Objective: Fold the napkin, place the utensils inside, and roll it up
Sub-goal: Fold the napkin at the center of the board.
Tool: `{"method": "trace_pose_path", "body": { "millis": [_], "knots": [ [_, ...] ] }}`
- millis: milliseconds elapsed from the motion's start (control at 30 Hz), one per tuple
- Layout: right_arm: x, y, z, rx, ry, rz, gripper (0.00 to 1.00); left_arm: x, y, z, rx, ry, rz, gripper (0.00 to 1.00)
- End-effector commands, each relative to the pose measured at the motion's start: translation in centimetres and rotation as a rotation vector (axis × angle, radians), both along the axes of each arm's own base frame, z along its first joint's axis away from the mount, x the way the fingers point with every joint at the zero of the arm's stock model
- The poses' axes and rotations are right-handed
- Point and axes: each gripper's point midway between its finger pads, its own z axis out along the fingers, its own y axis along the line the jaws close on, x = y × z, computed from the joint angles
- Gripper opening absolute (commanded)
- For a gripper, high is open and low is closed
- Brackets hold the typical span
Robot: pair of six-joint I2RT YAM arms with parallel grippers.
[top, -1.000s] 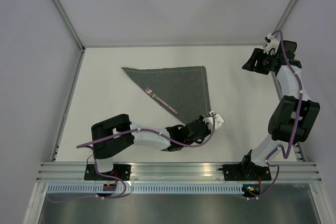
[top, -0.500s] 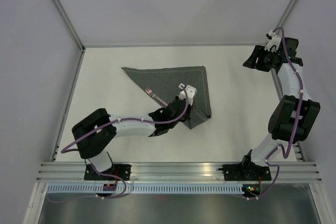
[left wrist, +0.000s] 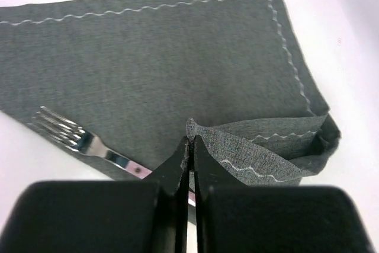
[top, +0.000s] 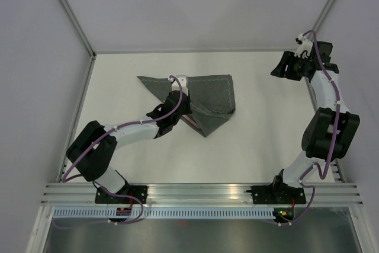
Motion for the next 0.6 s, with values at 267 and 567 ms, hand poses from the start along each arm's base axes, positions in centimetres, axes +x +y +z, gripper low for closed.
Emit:
{"method": "trace_pose_path", "body": {
  "millis": [267, 567],
  "knots": [
    [0.6, 1.5, 0.9, -0.027, -0.018, 0.03, 0.64, 3.7, 4.4, 1.7, -0.099, 0.022, 0.119, 0.02],
    [0.4, 2.5, 0.4, -0.059, -0.013, 0.066, 0.64, 5.3, 6.5, 0.7, -0.111, 0.062, 0.168, 0.02]
  ]
}}
